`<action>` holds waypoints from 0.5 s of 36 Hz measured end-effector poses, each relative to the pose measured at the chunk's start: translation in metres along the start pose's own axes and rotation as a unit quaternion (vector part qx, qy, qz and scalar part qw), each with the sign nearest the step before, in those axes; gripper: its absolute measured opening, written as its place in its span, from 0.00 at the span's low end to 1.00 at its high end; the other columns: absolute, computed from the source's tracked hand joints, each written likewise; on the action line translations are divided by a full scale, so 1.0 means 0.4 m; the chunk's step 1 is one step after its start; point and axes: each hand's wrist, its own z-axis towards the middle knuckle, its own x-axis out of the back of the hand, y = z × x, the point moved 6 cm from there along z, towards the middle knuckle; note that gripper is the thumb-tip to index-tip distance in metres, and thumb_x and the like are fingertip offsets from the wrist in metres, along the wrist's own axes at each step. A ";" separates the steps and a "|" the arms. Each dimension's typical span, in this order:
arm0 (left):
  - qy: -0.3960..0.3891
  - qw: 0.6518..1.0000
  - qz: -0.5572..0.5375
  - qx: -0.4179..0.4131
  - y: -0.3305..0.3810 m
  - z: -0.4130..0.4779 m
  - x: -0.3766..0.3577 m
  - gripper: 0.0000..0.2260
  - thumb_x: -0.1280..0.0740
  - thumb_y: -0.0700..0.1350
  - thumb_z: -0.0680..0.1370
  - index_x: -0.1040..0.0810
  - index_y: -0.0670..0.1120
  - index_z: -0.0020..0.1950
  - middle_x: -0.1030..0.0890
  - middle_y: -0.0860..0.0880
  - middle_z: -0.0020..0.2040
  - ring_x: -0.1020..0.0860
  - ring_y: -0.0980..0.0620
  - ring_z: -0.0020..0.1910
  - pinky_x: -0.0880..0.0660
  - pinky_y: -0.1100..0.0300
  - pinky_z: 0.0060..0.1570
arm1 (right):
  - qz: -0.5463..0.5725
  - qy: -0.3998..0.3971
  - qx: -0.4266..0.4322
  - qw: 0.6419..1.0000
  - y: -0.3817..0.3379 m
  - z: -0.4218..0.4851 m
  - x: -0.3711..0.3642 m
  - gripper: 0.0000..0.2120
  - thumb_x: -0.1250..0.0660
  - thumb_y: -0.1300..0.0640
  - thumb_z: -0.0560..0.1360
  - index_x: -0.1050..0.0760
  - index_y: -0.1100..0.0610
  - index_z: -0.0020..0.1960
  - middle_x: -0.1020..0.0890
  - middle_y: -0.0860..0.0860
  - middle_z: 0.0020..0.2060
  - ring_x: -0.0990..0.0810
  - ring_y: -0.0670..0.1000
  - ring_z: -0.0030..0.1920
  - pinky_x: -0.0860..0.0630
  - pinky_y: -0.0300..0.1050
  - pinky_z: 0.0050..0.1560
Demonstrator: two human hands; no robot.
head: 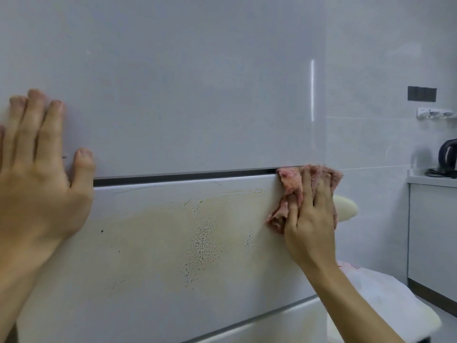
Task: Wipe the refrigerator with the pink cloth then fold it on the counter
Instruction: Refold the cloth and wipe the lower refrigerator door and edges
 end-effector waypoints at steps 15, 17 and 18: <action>0.020 1.000 0.001 -0.003 0.014 -0.149 0.079 0.25 0.47 0.43 0.86 0.40 0.41 0.84 0.47 0.48 0.85 0.50 0.45 0.86 0.51 0.51 0.84 | 0.068 0.056 0.084 0.993 -0.258 -0.077 -0.069 0.21 0.42 0.54 0.86 0.28 0.57 0.77 0.29 0.57 0.76 0.35 0.61 0.79 0.43 0.60 0.81; 0.013 1.000 -0.017 0.000 0.016 -0.151 0.082 0.25 0.47 0.42 0.86 0.41 0.42 0.84 0.48 0.51 0.85 0.51 0.47 0.86 0.53 0.54 0.84 | 0.065 0.063 0.112 0.990 -0.343 -0.103 -0.088 0.20 0.41 0.54 0.86 0.26 0.58 0.75 0.27 0.58 0.73 0.32 0.62 0.76 0.40 0.61 0.79; 0.012 1.000 -0.023 0.001 0.019 -0.151 0.085 0.25 0.47 0.42 0.86 0.41 0.42 0.85 0.48 0.51 0.85 0.51 0.49 0.86 0.53 0.55 0.84 | 0.066 0.061 0.125 0.988 -0.387 -0.116 -0.095 0.20 0.40 0.53 0.85 0.25 0.57 0.75 0.26 0.58 0.73 0.32 0.62 0.76 0.39 0.61 0.79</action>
